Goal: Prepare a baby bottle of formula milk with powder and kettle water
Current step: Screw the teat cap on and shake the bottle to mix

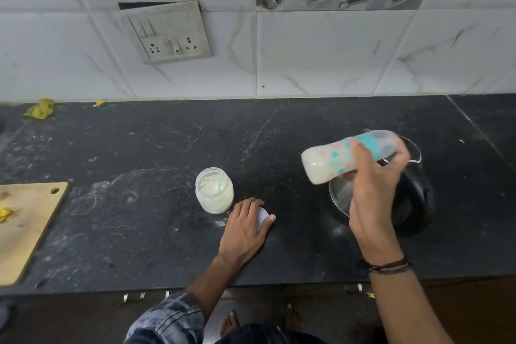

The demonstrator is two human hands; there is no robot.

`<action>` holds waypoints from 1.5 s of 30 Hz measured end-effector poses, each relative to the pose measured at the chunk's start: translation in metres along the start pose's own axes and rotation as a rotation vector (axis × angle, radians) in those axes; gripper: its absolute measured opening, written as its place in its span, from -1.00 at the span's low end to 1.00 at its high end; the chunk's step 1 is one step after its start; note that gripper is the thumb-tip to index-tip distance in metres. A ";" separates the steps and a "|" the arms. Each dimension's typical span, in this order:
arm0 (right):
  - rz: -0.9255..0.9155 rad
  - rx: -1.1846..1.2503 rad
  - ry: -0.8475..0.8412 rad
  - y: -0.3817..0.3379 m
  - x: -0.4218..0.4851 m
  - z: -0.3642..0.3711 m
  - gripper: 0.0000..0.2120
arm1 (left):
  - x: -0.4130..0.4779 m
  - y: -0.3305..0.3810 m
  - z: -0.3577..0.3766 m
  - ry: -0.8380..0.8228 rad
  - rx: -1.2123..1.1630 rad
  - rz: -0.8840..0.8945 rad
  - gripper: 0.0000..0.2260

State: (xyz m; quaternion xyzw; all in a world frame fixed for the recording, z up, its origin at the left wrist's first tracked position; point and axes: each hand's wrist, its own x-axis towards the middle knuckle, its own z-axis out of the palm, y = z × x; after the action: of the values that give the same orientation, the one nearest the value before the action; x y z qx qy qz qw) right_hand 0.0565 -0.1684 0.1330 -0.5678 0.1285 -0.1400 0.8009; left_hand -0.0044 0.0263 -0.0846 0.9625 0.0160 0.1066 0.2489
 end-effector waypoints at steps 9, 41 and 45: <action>-0.036 -0.007 -0.050 -0.005 -0.005 0.006 -0.40 | 0.001 0.000 0.001 0.013 0.001 0.011 -0.54; 0.039 -0.084 -0.066 0.001 0.004 -0.001 -0.47 | 0.001 -0.001 0.002 0.022 0.009 0.022 -0.54; 0.006 0.017 0.031 0.002 0.002 -0.004 -0.47 | 0.000 0.001 0.002 0.029 0.012 0.016 -0.54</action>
State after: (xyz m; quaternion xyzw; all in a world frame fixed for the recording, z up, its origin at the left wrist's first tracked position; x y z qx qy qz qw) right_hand 0.0569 -0.1720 0.1302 -0.5581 0.1415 -0.1476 0.8041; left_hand -0.0042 0.0248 -0.0856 0.9625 0.0126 0.1225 0.2417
